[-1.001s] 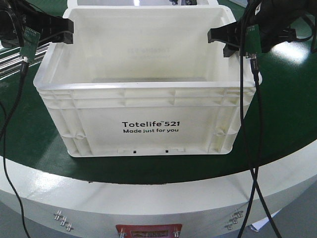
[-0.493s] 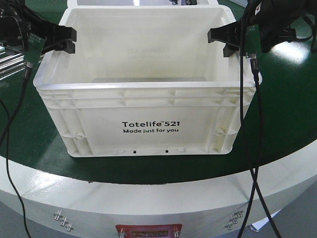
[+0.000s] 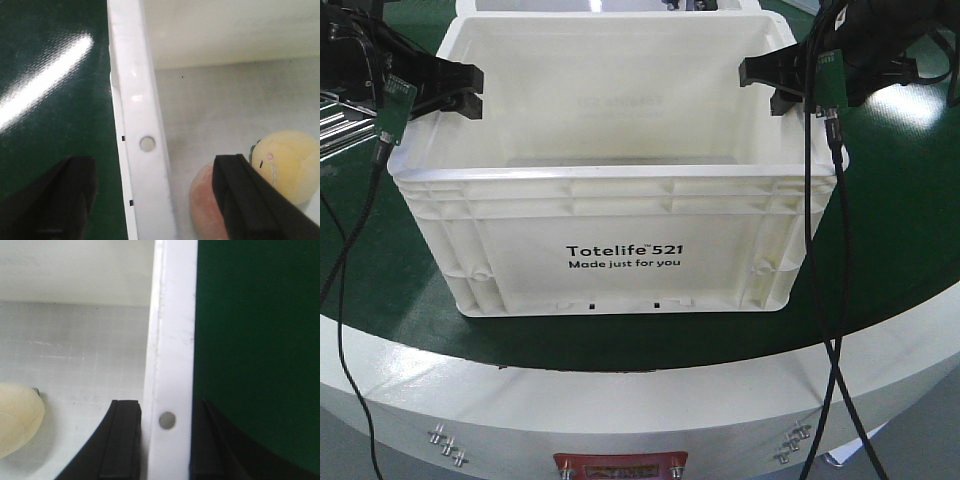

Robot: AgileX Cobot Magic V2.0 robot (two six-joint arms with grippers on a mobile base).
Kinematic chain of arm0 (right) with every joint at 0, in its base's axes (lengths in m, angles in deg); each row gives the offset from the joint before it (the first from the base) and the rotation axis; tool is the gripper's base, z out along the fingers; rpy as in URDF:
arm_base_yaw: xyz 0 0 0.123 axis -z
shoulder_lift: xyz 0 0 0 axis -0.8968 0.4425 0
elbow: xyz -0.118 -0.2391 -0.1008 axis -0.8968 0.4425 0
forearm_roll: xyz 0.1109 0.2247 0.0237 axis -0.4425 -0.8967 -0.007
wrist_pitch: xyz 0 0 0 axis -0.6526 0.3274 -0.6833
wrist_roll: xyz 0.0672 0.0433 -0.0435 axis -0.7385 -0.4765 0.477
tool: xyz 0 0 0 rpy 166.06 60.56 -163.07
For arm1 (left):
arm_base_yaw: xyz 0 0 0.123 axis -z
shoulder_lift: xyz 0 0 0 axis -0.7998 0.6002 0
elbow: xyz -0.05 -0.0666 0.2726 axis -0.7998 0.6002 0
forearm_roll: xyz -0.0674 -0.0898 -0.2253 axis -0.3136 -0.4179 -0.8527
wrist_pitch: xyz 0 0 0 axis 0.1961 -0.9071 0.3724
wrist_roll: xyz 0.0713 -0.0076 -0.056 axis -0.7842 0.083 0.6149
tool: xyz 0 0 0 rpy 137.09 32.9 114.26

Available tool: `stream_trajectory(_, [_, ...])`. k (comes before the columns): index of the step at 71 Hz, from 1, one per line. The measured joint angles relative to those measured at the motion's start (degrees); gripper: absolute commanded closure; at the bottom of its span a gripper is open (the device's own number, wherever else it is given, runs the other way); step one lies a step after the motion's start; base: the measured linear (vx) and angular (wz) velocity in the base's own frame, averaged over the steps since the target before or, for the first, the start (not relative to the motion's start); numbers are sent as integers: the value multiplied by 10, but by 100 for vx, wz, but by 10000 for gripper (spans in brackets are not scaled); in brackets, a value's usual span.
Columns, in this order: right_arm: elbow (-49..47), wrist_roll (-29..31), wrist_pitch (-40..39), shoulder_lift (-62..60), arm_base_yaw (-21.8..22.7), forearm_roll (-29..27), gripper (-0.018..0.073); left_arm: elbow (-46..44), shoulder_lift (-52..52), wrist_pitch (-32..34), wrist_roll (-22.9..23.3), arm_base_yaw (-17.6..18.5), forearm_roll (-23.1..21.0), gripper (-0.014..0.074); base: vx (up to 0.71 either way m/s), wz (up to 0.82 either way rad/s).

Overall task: Place moving items into box and shelve
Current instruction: 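Close both grippers on the crate's side rims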

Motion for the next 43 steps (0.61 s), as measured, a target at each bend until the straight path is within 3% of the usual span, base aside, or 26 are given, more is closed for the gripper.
stream_trajectory(27, [0, 2, 2, 0, 0, 0, 574, 0, 15, -3, -1, 0, 4, 41, 0, 0])
stream_trajectory(31, [0, 3, 2, 0, 0, 0, 574, 0, 15, -1, -1, 0, 8, 88, 0, 0])
stream_trajectory(38, [0, 4, 2, 0, 0, -1, 574, -3, 15, 1, -1, 0, 13, 251, 0, 0])
stream_trajectory(43, [0, 4, 2, 0, 0, -1, 574, -4, 15, -3, -1, 0, 14, 443, 0, 0])
